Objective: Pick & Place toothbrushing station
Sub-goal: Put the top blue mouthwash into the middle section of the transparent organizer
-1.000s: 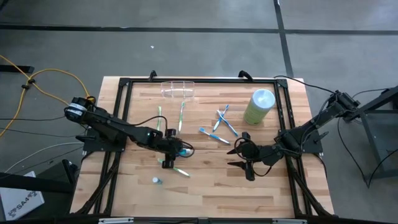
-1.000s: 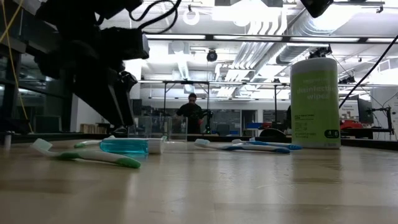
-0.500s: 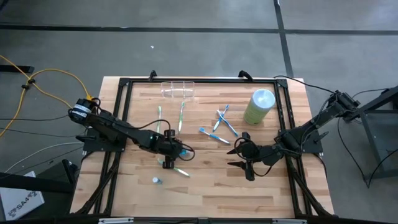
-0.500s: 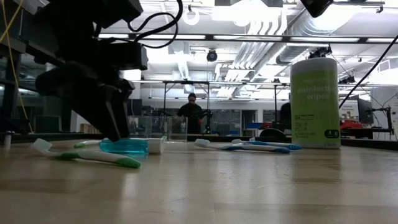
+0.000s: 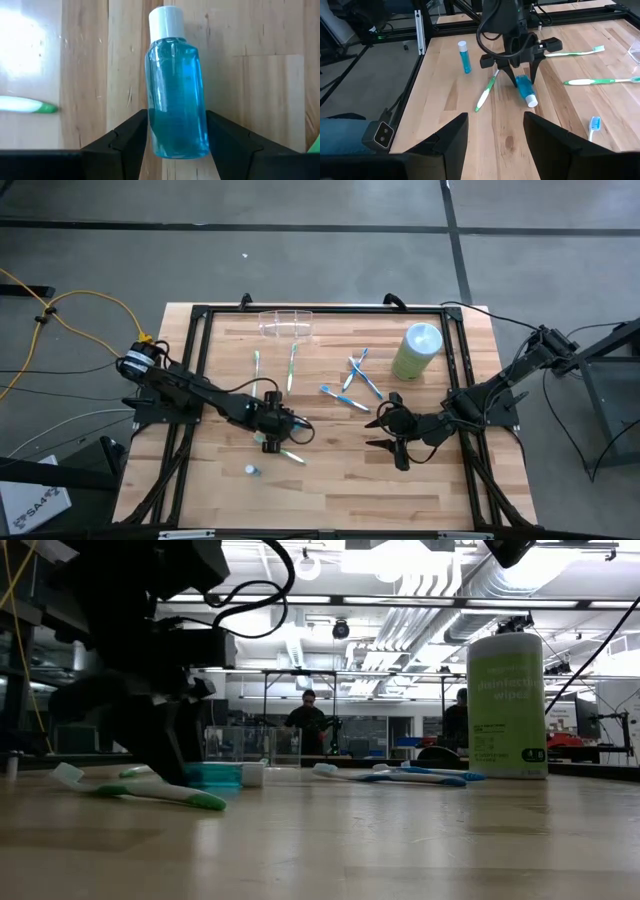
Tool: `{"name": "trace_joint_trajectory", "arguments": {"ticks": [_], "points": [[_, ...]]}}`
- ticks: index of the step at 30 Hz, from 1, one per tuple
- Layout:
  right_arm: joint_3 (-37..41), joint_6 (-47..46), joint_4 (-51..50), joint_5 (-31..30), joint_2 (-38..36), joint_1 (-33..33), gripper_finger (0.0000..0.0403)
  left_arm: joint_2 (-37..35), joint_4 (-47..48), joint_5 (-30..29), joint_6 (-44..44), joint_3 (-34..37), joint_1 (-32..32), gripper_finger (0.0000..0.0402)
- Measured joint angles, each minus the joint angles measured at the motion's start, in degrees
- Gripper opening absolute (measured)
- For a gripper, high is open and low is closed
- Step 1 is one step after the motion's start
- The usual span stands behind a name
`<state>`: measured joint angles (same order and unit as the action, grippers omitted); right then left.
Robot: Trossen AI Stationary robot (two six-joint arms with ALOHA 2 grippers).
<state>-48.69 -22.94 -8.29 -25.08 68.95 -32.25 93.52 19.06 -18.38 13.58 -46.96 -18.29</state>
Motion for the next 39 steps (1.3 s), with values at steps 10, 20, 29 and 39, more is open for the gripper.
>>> {"name": "trace_joint_trajectory", "arguments": {"ticks": [10, 20, 29, 39], "points": [[0.00, 0.00, -0.04, 0.00, 0.00, 0.00, 0.0183, -0.03, 0.00, -2.24, -0.04, -0.52, -0.39, 0.0192], [0.00, -1.27, -0.15, 0.00, 0.00, 0.00, 0.0183, -0.03, -0.01, -1.83, 0.21, -0.61, -0.37, 0.0191], [0.00, -1.27, -0.17, 0.00, 0.00, 0.00, 0.0183, -0.05, 0.00, -3.03, 0.05, -0.61, -0.37, 0.0191], [0.00, -1.27, -0.17, 0.00, 0.00, 0.00, 0.0183, -0.06, -0.71, -0.32, -0.02, -0.61, -0.37, 0.0191]]}}
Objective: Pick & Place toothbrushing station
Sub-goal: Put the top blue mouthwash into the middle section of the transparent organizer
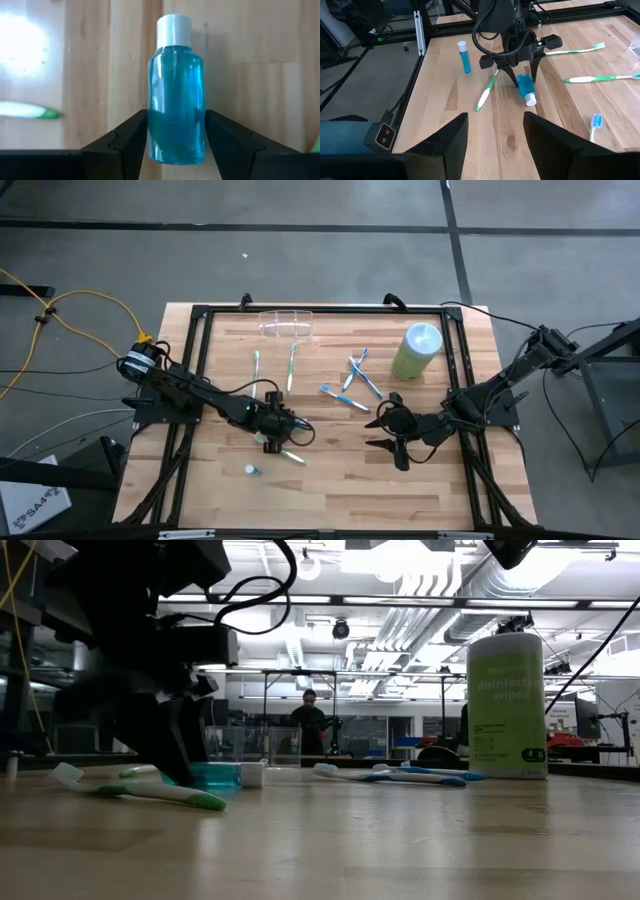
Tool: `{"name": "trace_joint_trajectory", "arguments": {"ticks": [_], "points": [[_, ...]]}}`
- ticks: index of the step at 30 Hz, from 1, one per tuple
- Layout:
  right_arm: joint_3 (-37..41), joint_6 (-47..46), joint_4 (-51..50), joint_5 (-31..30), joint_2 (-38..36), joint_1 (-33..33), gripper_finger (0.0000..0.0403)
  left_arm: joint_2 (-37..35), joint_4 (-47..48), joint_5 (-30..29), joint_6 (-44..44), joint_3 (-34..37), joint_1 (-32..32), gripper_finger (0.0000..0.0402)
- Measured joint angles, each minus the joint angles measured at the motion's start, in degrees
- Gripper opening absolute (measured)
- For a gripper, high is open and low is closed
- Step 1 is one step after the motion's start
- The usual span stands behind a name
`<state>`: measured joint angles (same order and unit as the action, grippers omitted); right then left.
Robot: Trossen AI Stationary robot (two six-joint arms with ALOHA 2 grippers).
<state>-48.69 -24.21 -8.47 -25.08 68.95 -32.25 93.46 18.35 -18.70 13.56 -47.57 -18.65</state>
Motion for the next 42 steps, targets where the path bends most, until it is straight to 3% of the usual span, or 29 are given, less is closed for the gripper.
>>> {"name": "trace_joint_trajectory", "arguments": {"ticks": [42], "points": [[0.00, -0.02, 0.06, 1.27, 0.00, -0.02, 0.0183, -0.07, -10.75, 4.52, -4.96, -0.07, 2.38, 0.0191]]}}
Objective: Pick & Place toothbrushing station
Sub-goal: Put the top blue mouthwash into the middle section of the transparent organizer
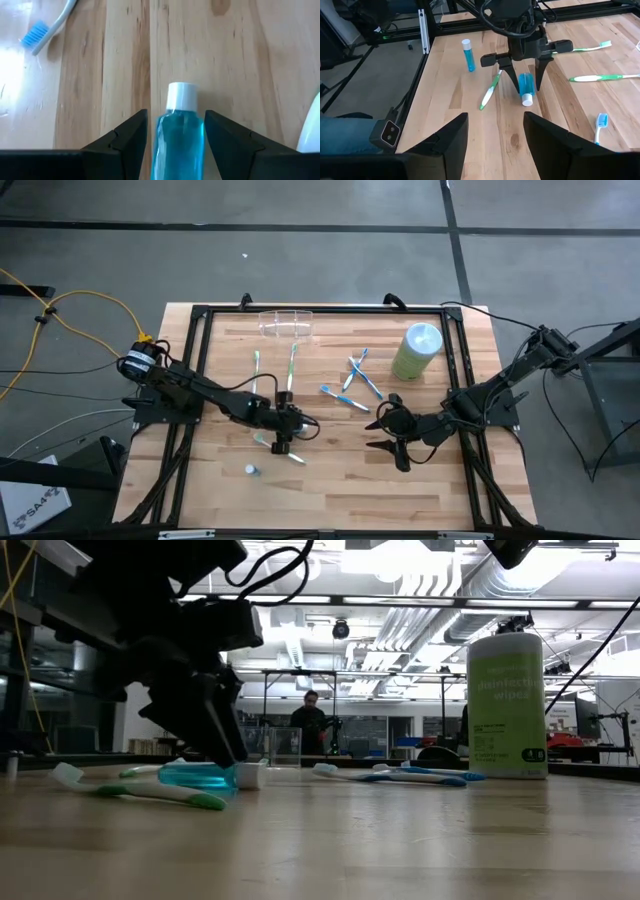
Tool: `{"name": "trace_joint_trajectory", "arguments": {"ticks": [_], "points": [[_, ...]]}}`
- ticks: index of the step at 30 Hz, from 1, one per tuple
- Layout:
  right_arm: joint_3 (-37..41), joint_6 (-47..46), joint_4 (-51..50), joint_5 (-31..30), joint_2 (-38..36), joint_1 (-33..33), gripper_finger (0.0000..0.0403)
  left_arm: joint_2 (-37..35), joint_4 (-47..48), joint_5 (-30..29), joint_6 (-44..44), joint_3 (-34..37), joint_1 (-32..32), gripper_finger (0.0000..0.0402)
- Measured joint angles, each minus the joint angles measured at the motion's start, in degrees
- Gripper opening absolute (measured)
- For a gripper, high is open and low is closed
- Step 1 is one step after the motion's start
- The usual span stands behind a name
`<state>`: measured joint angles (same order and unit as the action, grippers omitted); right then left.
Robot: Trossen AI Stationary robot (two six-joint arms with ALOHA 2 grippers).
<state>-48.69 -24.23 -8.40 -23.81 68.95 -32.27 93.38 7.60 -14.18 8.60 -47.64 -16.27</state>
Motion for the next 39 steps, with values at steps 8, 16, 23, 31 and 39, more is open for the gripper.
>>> {"name": "trace_joint_trajectory", "arguments": {"ticks": [8, 16, 23, 31, 39], "points": [[0.00, 0.00, 0.00, 0.00, 0.00, 0.00, 0.0183, 0.00, -1.91, 0.96, -0.04, 0.00, -0.23, 0.0191], [0.00, 0.02, 0.00, 0.00, 0.00, 0.00, 0.0183, 0.00, -2.05, 0.96, 0.22, 0.00, -0.92, 0.0191], [0.00, -0.20, 0.00, 0.00, 0.00, 0.02, 0.0183, 0.02, -2.06, -0.54, 0.14, 0.00, -0.87, 0.0191], [0.00, -0.20, 0.00, 0.36, 0.00, 0.00, 0.0183, 0.04, 1.70, -1.11, 1.12, 0.00, -0.87, 0.0191], [0.00, -0.17, -0.04, 0.42, 0.00, 0.00, 0.0183, 0.09, 5.50, -1.09, 3.46, 0.00, -2.35, 0.0191]]}}
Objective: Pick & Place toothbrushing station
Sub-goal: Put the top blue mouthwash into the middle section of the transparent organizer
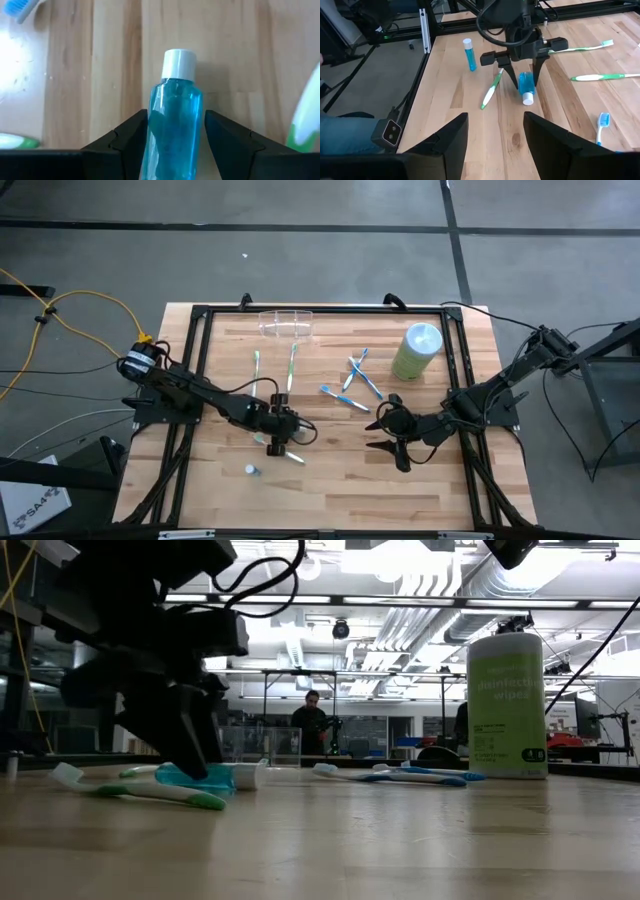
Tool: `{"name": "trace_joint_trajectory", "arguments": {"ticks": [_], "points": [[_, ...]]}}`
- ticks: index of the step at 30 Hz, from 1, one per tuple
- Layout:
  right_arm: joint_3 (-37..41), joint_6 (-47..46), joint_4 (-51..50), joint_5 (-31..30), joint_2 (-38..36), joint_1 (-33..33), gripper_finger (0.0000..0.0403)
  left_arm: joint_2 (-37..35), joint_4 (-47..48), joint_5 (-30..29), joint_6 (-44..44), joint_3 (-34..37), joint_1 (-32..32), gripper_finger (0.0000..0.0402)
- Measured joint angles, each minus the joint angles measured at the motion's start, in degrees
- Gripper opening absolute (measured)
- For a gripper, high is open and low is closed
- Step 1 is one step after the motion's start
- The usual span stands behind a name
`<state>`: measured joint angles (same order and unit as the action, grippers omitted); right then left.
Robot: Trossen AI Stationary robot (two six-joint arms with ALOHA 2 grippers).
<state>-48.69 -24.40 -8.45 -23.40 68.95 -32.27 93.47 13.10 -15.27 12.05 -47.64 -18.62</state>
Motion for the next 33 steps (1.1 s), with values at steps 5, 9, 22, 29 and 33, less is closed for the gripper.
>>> {"name": "trace_joint_trajectory", "arguments": {"ticks": [5, 9, 22, 29, 33], "points": [[0.00, 0.00, -0.02, 0.00, 0.00, 0.02, 0.0183, 0.00, 0.58, 0.02, 0.44, 0.00, -1.13, 0.0191], [0.00, 0.00, -0.02, 0.02, 0.00, 0.01, 0.0183, 0.00, 2.68, 0.07, 1.64, -0.02, -1.19, 0.0191], [0.00, 0.00, -0.02, 0.02, 0.00, 0.02, 0.0183, 0.00, 6.15, -2.48, 2.74, -0.04, -1.02, 0.0191], [0.00, 0.00, 0.00, 0.02, 0.00, 0.00, 0.0183, 0.00, 7.28, -3.82, 1.78, -0.11, -1.17, 0.0192], [0.00, 0.00, 0.00, 0.03, 0.00, 0.00, 0.0183, -0.02, 7.39, -4.79, -0.81, -0.11, -1.26, 0.0204]]}}
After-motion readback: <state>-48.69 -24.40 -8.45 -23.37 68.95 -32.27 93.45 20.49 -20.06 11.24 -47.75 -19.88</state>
